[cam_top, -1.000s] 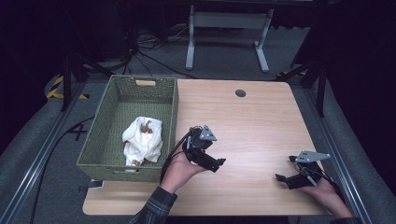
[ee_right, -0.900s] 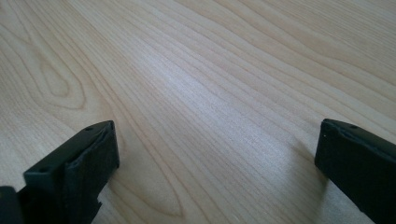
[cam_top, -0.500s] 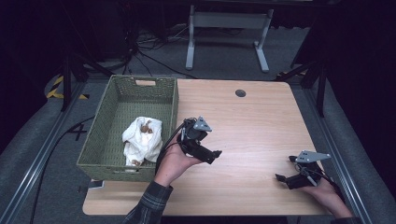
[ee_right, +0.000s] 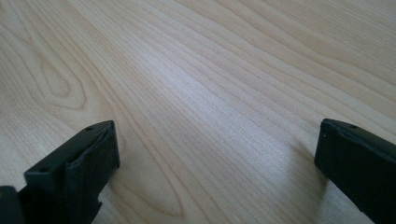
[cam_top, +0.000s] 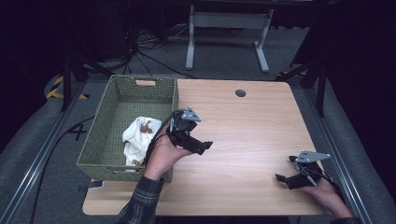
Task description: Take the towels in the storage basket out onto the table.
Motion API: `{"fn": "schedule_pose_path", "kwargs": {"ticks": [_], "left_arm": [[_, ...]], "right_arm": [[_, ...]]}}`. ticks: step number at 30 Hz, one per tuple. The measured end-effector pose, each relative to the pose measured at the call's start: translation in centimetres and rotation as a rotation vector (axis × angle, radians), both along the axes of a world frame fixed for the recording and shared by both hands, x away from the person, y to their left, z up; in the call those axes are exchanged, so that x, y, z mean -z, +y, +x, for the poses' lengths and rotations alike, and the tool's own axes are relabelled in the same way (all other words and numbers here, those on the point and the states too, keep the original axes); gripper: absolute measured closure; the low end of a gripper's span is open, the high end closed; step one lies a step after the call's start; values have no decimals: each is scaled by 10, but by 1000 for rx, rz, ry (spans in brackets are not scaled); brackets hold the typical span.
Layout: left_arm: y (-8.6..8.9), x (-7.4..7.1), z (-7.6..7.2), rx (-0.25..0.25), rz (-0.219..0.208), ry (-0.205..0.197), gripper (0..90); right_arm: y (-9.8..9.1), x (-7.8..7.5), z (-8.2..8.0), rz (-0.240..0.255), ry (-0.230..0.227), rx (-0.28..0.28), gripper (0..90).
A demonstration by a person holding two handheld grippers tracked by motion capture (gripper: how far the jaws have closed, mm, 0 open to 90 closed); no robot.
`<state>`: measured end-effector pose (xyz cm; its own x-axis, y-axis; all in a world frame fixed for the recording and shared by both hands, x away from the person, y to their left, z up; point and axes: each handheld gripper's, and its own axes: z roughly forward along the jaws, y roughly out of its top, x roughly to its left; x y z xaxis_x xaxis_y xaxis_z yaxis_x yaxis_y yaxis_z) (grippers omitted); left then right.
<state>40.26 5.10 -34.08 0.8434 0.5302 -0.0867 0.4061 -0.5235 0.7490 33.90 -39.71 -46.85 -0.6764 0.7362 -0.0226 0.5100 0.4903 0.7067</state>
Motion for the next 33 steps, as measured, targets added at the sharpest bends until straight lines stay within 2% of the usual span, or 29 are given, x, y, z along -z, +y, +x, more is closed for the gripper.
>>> {"fn": "schedule_pose_path", "kwargs": {"ticks": [3, 5, 10, 13, 19, 20, 24, 27, 32, 33], "left_arm": [[8, 0, 0, -8, 5, 10, 36], [12, 1, 0, -25, -12, 7, 36], [23, 0, 2, -42, -15, 3, 36], [29, 0, 3, -48, 1, 7, 39], [44, -2, 2, -78, -24, -1, 44], [46, -2, 2, -80, -13, 2, 44], [55, -3, 2, -99, -24, -10, 44], [62, -4, 2, -106, -17, -12, 44], [76, -4, 2, -151, -18, -28, 45], [79, -5, 1, -162, -17, -22, 45]], "right_arm": [[0, 0, 0, 0, 0, 0, 2], [0, 0, 0, 0, 0, 0, 2], [0, 0, 0, 0, 0, 0, 2], [0, 0, 0, 0, 0, 0, 2], [0, 0, 0, 0, 0, 0, 2], [0, 0, 0, 0, 0, 0, 2], [0, 0, 0, 0, 0, 0, 2], [0, 0, 0, 0, 0, 0, 2], [0, 0, 0, 0, 0, 0, 2], [0, 0, 0, -1, -2, -1, 2]]}}
